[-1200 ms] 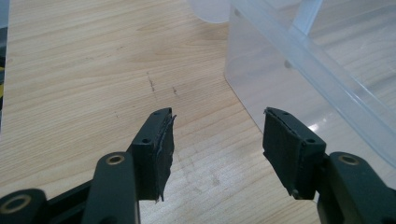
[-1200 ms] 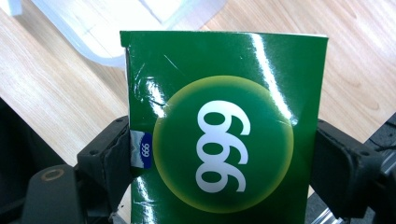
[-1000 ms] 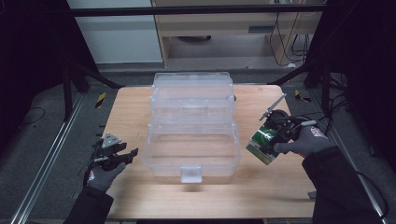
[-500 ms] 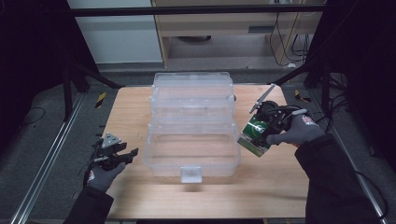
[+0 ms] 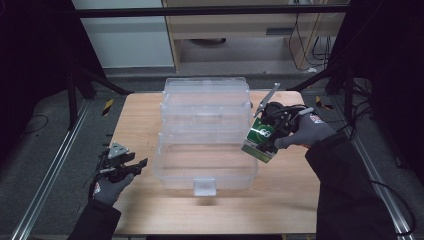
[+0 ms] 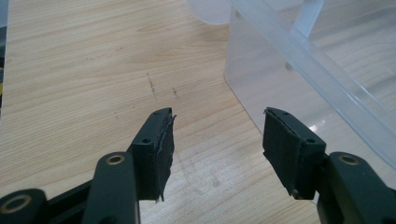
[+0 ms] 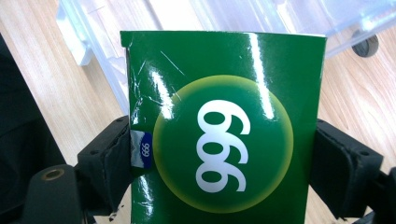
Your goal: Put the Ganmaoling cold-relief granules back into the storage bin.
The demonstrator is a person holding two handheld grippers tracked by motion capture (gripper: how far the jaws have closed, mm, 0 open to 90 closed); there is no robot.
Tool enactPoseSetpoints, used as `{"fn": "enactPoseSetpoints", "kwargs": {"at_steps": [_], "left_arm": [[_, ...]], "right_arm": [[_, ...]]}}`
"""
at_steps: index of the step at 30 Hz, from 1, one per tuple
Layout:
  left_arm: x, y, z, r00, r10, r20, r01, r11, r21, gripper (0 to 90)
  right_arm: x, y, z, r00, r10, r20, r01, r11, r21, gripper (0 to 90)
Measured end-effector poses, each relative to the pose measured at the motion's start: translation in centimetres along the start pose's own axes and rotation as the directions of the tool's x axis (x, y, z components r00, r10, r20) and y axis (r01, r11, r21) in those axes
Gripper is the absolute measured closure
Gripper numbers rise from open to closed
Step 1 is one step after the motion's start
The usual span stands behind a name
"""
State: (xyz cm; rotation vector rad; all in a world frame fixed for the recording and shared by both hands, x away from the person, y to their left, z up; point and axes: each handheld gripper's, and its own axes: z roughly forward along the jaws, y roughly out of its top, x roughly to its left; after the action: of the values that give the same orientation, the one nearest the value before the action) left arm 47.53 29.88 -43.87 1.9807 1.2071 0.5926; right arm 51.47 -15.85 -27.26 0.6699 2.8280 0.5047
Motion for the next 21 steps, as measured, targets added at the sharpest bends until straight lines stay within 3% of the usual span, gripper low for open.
{"fn": "enactPoseSetpoints", "kwargs": {"at_steps": [13,14,16,18,21], "left_arm": [[0.0,0.0,0.0,1.0000,-0.001,0.002,0.001,1.0000,-0.001,42.6],[0.1,0.0,0.1,1.0000,0.002,0.002,-0.002,1.0000,0.003,42.6],[0.1,0.0,0.1,1.0000,0.001,0.002,-0.001,1.0000,0.004,42.6],[0.1,-0.1,0.1,1.0000,0.000,0.002,0.000,1.0000,0.005,42.6],[0.1,-0.1,0.1,1.0000,-0.003,0.003,0.002,1.0000,0.006,42.6]], "right_arm": [[0.6,1.8,1.0,0.9948,-0.092,-0.043,0.092,0.996,-0.003,17.9],[0.7,2.0,1.2,0.9907,-0.123,-0.058,0.123,0.992,-0.006,17.9],[0.8,2.1,1.2,0.9905,-0.122,-0.063,0.122,0.992,-0.002,17.9],[1.0,2.4,1.5,0.9828,-0.167,-0.079,0.167,0.986,-0.008,17.9],[1.1,2.6,1.7,0.9802,-0.178,-0.086,0.179,0.984,-0.003,17.9]]}}
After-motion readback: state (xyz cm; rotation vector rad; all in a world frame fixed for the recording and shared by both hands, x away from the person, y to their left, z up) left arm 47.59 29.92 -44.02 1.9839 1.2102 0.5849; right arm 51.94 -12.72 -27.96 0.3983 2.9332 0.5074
